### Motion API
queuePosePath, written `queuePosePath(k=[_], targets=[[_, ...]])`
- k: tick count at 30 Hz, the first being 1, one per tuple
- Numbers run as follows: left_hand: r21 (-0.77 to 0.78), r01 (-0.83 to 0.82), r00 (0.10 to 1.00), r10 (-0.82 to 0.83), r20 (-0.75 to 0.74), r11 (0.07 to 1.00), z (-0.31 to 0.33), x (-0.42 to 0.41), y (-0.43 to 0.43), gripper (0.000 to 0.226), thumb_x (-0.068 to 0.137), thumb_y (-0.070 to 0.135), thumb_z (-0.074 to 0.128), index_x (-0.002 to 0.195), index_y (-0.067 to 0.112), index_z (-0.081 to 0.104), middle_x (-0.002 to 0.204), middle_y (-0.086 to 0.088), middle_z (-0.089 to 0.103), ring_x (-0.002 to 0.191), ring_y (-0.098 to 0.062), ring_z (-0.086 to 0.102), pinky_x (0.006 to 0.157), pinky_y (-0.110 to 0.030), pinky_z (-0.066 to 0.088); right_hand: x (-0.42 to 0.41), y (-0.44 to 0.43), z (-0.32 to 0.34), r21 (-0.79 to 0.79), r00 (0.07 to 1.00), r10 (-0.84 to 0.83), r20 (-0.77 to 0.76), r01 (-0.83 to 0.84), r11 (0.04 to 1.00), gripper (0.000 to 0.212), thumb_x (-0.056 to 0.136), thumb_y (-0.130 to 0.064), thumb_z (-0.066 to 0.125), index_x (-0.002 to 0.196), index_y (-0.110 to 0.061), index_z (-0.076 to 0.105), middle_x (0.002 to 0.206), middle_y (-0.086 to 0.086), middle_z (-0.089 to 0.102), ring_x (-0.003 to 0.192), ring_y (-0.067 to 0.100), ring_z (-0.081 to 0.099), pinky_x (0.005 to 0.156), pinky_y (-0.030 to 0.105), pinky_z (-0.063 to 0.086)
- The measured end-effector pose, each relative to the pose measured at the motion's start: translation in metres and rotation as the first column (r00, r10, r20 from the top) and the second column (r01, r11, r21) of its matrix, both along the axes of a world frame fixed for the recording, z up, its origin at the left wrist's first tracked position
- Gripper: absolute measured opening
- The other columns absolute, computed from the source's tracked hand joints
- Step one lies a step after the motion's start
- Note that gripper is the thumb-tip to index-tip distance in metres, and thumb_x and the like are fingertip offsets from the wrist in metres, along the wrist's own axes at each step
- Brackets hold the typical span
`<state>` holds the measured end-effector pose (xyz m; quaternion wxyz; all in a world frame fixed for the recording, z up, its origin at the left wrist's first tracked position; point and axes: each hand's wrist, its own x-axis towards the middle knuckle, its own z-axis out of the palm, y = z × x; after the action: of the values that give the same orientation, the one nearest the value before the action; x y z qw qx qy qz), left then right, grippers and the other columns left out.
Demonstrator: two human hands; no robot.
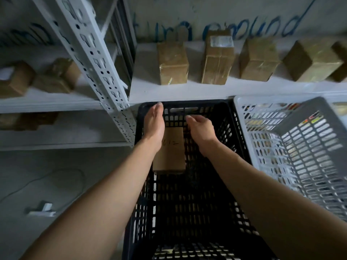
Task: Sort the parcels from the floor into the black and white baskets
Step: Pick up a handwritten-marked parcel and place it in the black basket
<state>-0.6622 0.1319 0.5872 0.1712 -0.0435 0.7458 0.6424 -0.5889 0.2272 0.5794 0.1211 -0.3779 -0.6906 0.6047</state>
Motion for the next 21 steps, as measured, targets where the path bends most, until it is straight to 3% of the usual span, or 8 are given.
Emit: queuePosePath(k=[3, 7, 10, 12, 15, 21], targets=[[0.084, 0.068, 0.993, -0.059, -0.107, 0.994, 0.053, 0.02, 0.0, 0.045, 0.098, 0.045, 0.038, 0.134, 0.019, 0.049, 0.14, -0.003, 0.049, 0.126, -0.016, 0.045, 0.097, -0.029, 0.035, 0.019, -0.005, 0.059, 0.026, 0.986, 0.006, -0.164, -0.002, 1.0, 0.023, 0.094, -0.022, 0.052, 0.107, -0.011, 0.068, 0.087, -0.005, 0.065, 0.073, 0.002, 0.06, 0.052, -0.003, 0.037], [0.197, 0.176, 0.958, -0.123, -0.258, 0.964, 0.122, 0.058, 0.0, 0.044, 0.098, 0.045, 0.038, 0.13, 0.02, 0.054, 0.137, 0.001, 0.05, 0.124, -0.012, 0.046, 0.093, -0.025, 0.032, 0.056, -0.014, 0.125, 0.078, 0.944, 0.035, -0.329, -0.01, 0.997, 0.036, 0.097, -0.028, 0.051, 0.127, -0.009, 0.057, 0.112, -0.006, 0.062, 0.099, 0.0, 0.056, 0.068, -0.003, 0.039], [0.277, 0.332, 0.905, -0.222, -0.364, 0.902, 0.158, 0.09, 0.006, 0.041, 0.098, 0.042, 0.039, 0.129, 0.019, 0.054, 0.133, 0.004, 0.053, 0.122, -0.007, 0.048, 0.09, -0.015, 0.035, 0.091, -0.015, 0.16, 0.148, 0.899, -0.004, -0.439, 0.077, 0.986, 0.034, 0.097, -0.026, 0.05, 0.125, -0.009, 0.058, 0.104, -0.014, 0.061, 0.092, -0.016, 0.056, 0.073, -0.002, 0.04], [0.298, 0.452, 0.849, -0.304, -0.432, 0.841, 0.179, 0.113, 0.015, 0.04, 0.099, 0.038, 0.038, 0.128, 0.016, 0.054, 0.131, 0.004, 0.055, 0.121, -0.005, 0.049, 0.089, -0.011, 0.036, 0.117, -0.016, 0.177, 0.177, 0.864, -0.069, -0.498, 0.18, 0.968, 0.031, 0.096, -0.023, 0.051, 0.122, -0.009, 0.06, 0.097, -0.02, 0.06, 0.086, -0.021, 0.056, 0.072, -0.002, 0.04], [0.33, 0.605, 0.764, -0.411, -0.497, 0.725, 0.2, 0.147, 0.025, 0.036, 0.1, 0.032, 0.039, 0.124, 0.012, 0.057, 0.129, 0.001, 0.058, 0.116, -0.001, 0.052, 0.092, -0.01, 0.04, 0.156, -0.022, 0.193, 0.15, 0.812, -0.225, -0.539, 0.355, 0.923, 0.027, 0.096, -0.019, 0.053, 0.119, -0.009, 0.062, 0.097, -0.013, 0.064, 0.086, -0.014, 0.058, 0.075, 0.003, 0.042], [0.34, 0.841, 0.539, -0.615, -0.575, 0.42, 0.213, 0.211, 0.02, 0.03, 0.094, 0.042, 0.037, 0.109, 0.028, 0.059, 0.113, 0.015, 0.062, 0.108, 0.01, 0.055, 0.091, -0.012, 0.039, 0.231, -0.06, 0.209, 0.042, 0.611, -0.503, -0.611, 0.66, 0.75, 0.022, 0.095, -0.018, 0.054, 0.114, -0.009, 0.062, 0.097, -0.006, 0.066, 0.09, 0.0, 0.061, 0.082, 0.013, 0.048]])
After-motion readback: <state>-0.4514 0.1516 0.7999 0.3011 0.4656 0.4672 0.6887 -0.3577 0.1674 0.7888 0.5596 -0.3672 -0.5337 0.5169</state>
